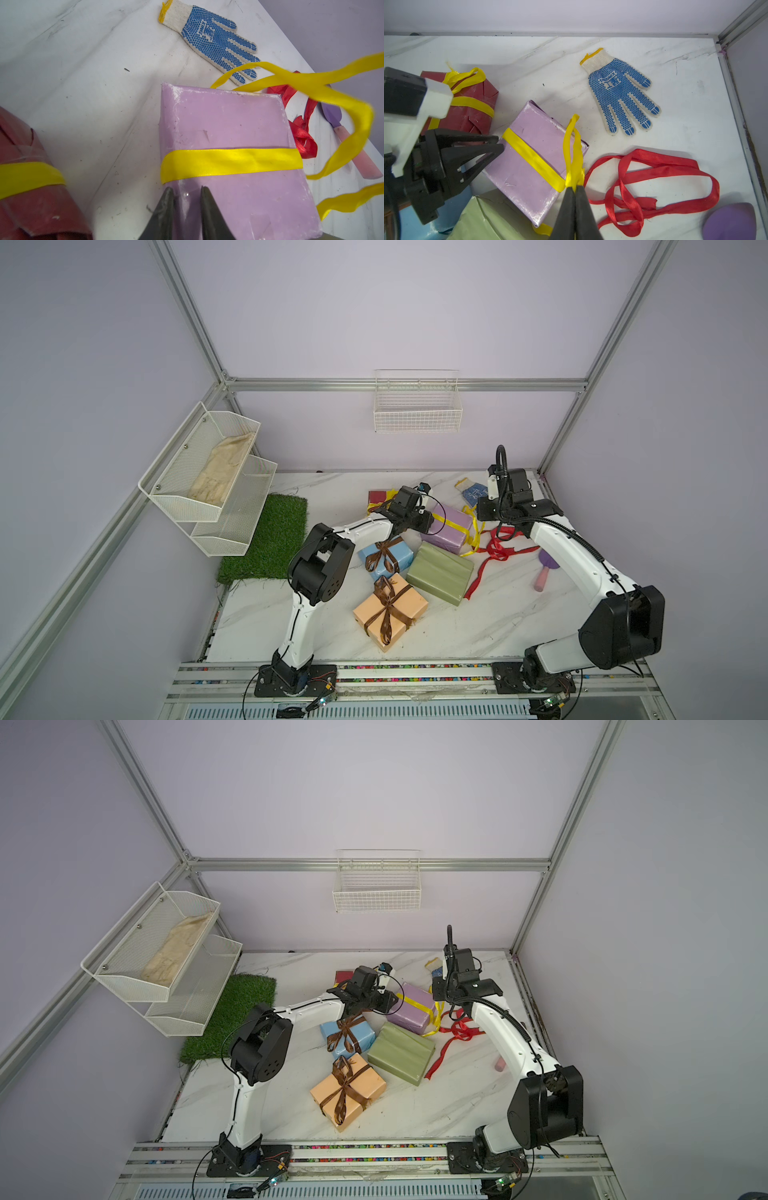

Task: Untie the ribbon bows on the gift boxes
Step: Untie the ribbon from the gift box, then pull the ribbon from the gift box.

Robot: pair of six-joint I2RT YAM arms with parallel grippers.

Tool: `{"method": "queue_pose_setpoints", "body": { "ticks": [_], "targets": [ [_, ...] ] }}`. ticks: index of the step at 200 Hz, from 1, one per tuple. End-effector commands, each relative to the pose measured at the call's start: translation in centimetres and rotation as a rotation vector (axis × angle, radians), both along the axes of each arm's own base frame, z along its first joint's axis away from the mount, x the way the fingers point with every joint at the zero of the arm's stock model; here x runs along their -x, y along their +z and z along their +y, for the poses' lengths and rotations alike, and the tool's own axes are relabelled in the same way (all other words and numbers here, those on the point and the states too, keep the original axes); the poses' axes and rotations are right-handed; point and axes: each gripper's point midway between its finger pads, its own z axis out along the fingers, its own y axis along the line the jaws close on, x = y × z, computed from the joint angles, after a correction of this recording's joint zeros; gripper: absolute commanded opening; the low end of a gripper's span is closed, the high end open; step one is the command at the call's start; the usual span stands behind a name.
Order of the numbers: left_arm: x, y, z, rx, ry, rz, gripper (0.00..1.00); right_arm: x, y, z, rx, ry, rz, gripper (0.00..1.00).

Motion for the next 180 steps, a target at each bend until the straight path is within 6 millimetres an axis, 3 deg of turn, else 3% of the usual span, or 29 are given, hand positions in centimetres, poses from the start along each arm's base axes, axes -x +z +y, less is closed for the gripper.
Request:
{"method": "queue_pose_setpoints", "body": {
  "ticks": [1,47,68,74,100,121,141,180],
  "targets": [
    [0.0,-2.8,0.4,-0.04,0.013,0.067,0.24,1.0,-0.2,-0.6,0.026,-0.012,0.024,0.07],
    [0.1,-2.6,0.4,-0.033,0.013,0.068,0.24,1.8,-0.7,0.2,-0.025,0.018,0.038,0.0],
    [0.1,-2.6,0.3,-0.032,0.011,0.067,0.24,2.4,0.8,2.2,-0.107,0.112,0.005,0.0],
    [0.1,-2.6,0.4,-0.031,0.011,0.067,0.24,3.0,2.5,2.9,-0.145,0.151,-0.037,0.0],
    [0.1,-2.6,0.4,-0.032,0.013,0.069,0.24,4.9,5.6,5.7,-0.271,0.304,-0.091,0.0],
    [0.0,-2.6,0.3,-0.029,0.013,0.066,0.24,6.8,6.7,7.8,-0.355,0.431,-0.069,0.0],
    [-0.1,-2.4,0.2,-0.023,0.012,0.065,0.24,8.0,6.7,8.8,-0.404,0.495,-0.037,0.0],
    [-0.1,-1.1,0.3,0.001,0.003,0.056,0.24,8.5,5.0,8.6,-0.404,0.483,0.006,0.03]
  ]
}}
